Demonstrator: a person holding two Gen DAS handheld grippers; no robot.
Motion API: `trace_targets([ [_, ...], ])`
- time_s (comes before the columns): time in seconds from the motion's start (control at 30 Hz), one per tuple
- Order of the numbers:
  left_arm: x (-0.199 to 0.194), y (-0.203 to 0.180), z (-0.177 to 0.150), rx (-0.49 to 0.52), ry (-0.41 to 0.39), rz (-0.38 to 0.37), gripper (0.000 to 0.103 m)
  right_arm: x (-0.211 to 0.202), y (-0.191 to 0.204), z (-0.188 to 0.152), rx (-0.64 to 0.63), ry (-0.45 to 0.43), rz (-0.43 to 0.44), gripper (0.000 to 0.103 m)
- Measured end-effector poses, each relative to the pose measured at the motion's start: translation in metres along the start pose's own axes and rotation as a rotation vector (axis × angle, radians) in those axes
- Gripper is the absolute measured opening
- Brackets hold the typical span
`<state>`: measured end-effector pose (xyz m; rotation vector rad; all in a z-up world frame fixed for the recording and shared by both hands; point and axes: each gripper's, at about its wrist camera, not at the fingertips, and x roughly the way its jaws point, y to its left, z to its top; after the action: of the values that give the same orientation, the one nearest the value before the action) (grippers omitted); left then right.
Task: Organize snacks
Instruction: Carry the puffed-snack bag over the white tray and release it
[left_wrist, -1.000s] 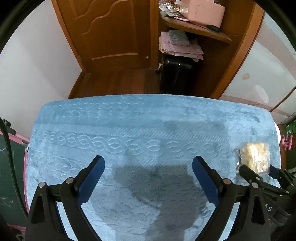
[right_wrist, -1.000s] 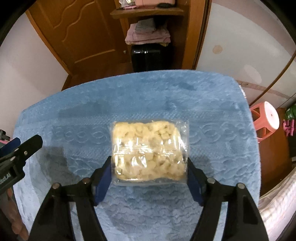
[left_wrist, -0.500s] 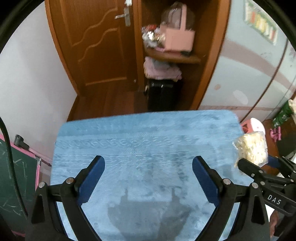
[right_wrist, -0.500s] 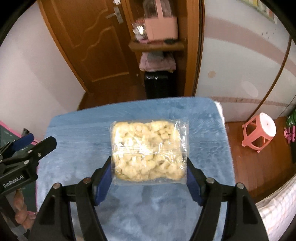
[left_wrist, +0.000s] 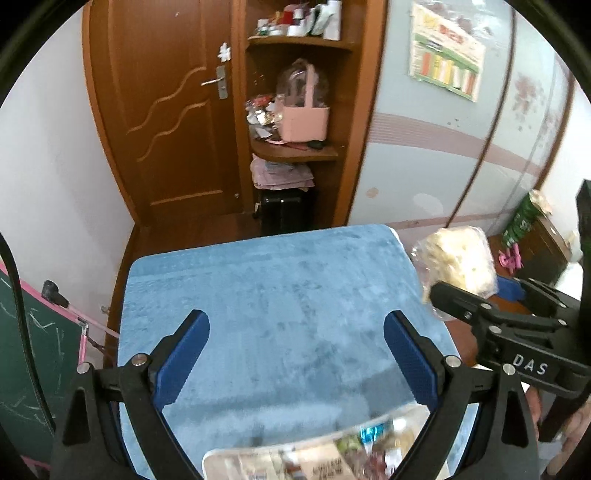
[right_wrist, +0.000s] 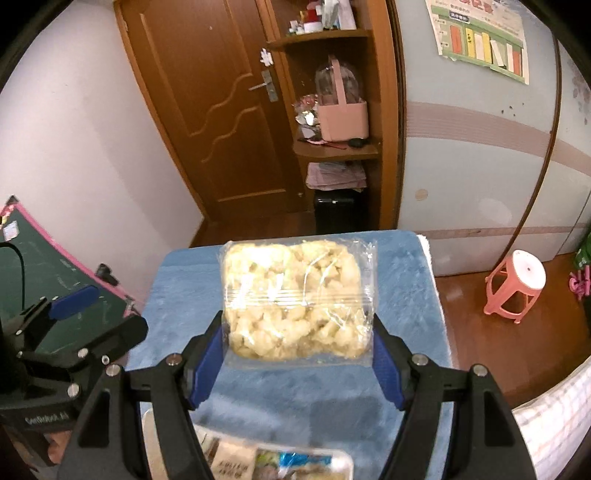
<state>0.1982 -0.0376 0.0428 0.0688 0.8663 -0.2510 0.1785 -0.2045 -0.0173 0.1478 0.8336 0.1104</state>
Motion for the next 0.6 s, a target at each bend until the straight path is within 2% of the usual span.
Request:
trace_targets([
  [0.17,-0.035,-0.009,-0.039,0.031,0.015,-0.026,0.095,-0.03,0.009,-0.039,-0.009,-0.009,0.046,0.071],
  [0.33,-0.069,-0.015,-0.087,0.055,0.033,-0.014,0.095,-0.06,0.017,-0.079,-0.015,-0.039,0.031,0.072],
  [0.5,-0.093,-0.011,-0.127,-0.015,0.004,-0.038,0.095,-0.081,0.02,-0.116,0.015,-0.053,0.079,0.072],
  [0.6,-0.103,-0.011,-0.149,-0.043,-0.024,0.002,0.095,-0.092,0.022,-0.136,0.029,-0.066,0.09,0.072],
])
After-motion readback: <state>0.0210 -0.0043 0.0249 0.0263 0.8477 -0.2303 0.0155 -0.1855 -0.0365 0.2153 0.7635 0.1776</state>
